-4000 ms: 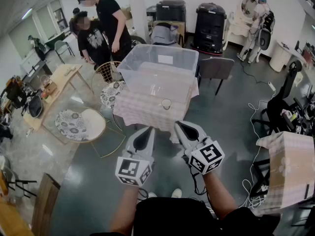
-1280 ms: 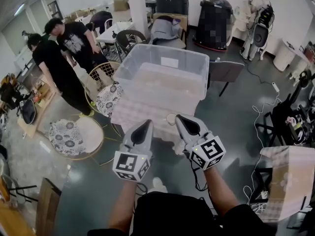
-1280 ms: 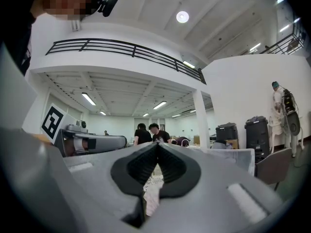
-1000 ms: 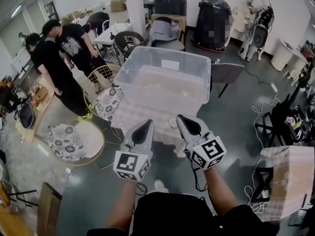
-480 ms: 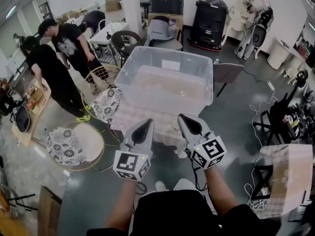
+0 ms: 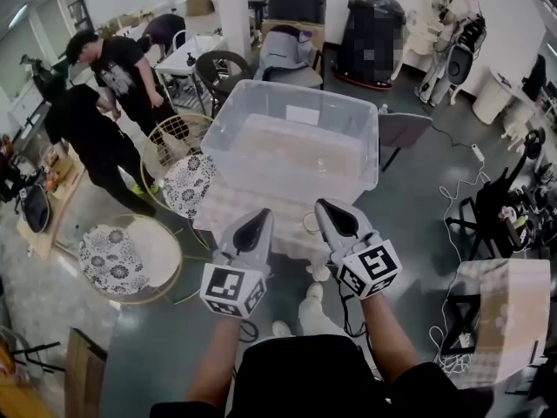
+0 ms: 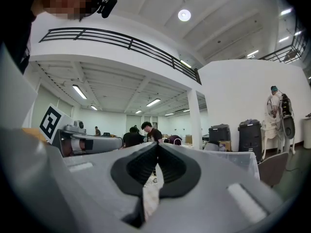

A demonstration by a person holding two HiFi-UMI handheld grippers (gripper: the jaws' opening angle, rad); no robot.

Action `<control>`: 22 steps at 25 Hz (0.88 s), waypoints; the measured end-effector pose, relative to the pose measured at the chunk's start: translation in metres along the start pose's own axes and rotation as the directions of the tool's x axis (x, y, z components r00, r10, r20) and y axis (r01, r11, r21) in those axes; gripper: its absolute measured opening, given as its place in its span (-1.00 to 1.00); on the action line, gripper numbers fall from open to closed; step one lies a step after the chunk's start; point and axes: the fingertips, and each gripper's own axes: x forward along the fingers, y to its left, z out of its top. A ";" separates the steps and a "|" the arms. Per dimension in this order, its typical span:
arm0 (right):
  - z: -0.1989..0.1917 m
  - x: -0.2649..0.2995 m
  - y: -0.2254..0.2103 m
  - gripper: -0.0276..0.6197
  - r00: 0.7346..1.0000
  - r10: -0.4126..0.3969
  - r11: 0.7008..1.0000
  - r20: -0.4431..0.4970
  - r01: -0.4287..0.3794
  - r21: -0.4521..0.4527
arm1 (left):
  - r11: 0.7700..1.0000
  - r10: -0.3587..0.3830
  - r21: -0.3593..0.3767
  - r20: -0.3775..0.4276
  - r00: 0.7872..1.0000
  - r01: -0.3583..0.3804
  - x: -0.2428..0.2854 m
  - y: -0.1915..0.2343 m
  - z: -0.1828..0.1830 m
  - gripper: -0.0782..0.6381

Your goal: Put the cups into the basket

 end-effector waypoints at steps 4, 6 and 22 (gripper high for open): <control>-0.001 0.005 -0.013 -0.91 1.000 -0.007 1.000 -0.002 0.007 0.002 | 1.000 -0.012 0.003 -0.007 1.000 0.012 0.015 -0.001 -0.001 -0.77; 0.000 0.007 -0.021 -0.91 1.000 -0.010 1.000 0.001 0.010 0.006 | 1.000 -0.015 0.005 -0.010 1.000 0.015 0.023 -0.002 -0.001 -0.77; -0.002 0.057 -0.091 -0.91 1.000 0.020 1.000 -0.013 -0.020 0.002 | 1.000 0.004 0.006 -0.017 1.000 -0.004 0.101 0.020 0.000 -0.77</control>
